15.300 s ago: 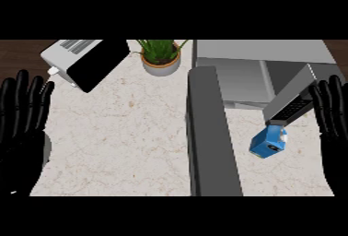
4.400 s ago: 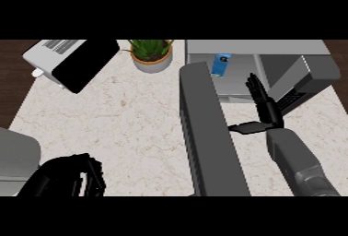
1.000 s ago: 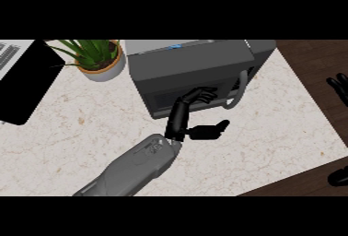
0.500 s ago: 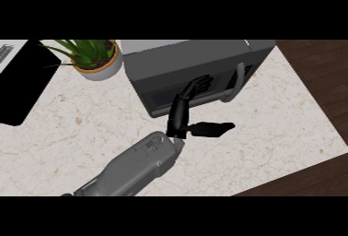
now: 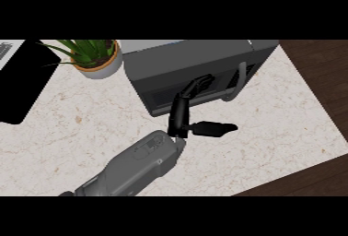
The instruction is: Pick up the milk, place it into the microwave and close the microwave
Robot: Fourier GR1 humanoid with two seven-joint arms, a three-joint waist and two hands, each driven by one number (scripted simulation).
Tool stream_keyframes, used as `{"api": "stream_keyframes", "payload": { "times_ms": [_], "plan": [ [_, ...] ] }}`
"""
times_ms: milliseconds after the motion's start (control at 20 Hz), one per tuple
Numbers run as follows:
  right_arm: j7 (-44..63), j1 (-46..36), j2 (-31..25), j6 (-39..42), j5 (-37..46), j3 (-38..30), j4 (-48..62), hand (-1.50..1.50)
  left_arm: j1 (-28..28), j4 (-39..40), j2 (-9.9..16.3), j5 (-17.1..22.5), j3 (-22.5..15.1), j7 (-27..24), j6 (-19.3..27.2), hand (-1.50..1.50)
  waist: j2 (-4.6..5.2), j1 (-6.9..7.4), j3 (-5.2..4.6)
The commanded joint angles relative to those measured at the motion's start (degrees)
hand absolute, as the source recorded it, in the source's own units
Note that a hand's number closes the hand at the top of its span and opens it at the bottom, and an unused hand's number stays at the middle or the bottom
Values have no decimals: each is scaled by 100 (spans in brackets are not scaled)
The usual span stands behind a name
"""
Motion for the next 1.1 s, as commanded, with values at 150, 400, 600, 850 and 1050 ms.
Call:
{"api": "stream_keyframes", "payload": {
  "times_ms": [150,400,600,850,1050],
  "plan": [
    [-52,-219,-62,-18,106,21,90,150,-338,401,3,346,321,-160,102,-150,97,-30,-5],
    [41,-151,805,326,-933,223,529,150,-369,313,3,399,230,-294,50,-150,158,155,65],
    [209,-170,725,609,-1172,237,765,-150,-494,422,3,574,278,-324,63,-150,137,44,25],
    [403,-290,595,885,-1439,213,1060,-150,-510,534,3,668,229,-456,30,-150,156,51,14],
    [517,-417,555,1040,-1672,192,1212,-150,-521,564,3,780,216,-529,-1,-150,164,24,13]
  ]
}}
